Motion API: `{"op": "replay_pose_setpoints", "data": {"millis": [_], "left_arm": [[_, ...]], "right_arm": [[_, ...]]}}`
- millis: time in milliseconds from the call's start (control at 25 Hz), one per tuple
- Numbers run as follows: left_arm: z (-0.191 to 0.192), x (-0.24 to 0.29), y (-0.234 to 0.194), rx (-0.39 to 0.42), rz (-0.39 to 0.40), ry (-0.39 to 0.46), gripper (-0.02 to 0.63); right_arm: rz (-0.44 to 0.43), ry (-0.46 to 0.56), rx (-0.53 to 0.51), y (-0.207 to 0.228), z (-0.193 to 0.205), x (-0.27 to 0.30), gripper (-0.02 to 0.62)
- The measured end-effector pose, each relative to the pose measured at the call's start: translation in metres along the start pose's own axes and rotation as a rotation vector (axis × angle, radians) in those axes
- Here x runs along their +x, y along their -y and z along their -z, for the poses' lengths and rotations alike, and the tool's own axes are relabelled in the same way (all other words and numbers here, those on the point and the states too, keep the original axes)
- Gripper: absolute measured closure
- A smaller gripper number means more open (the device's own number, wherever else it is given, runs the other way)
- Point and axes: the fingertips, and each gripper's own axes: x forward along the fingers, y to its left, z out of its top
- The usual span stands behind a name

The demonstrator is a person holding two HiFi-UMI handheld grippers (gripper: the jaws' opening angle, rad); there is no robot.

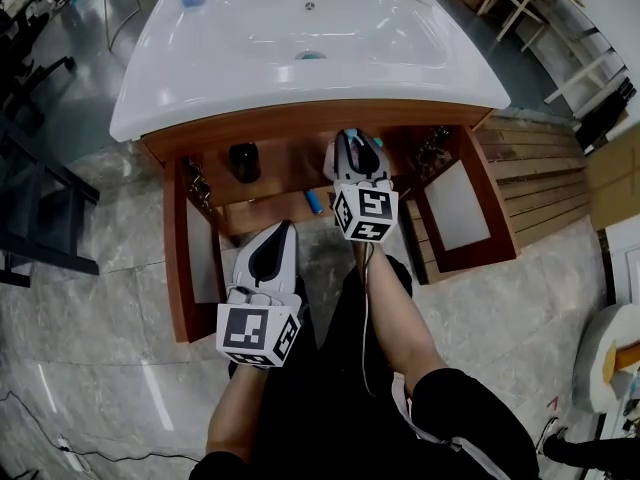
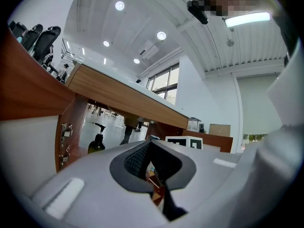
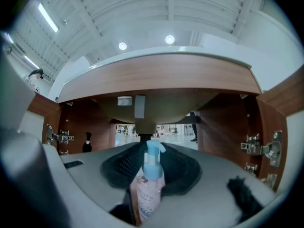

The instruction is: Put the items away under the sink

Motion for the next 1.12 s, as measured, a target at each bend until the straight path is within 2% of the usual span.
{"op": "replay_pose_setpoints", "data": {"millis": [200, 680, 1040, 1080, 1120], "left_arm": [[-0.001, 0.001, 0.001, -0.001, 0.003, 0.003, 0.601], [0.0, 0.006, 0.005, -0.007, 0.013, 0.006, 0.601], [0.007, 0.014, 0.02, -0.012, 0.044, -0.005, 0.601], [0.007, 0.016, 0.022, -0.012, 0.048, -0.005, 0.601], [0.007, 0.017, 0.024, -0.013, 0.051, -0.005, 0.601]], "right_arm": [[0.007, -0.009, -0.003, 0.002, 0.004, -0.002, 0.447], [0.017, 0.005, 0.001, 0.007, 0.005, -0.022, 0.425], [-0.023, 0.018, 0.087, 0.007, -0.001, -0.062, 0.426], [-0.024, 0.02, 0.096, 0.008, -0.002, -0.067, 0.453], [-0.023, 0.021, 0.106, 0.009, -0.004, -0.071, 0.519]]}}
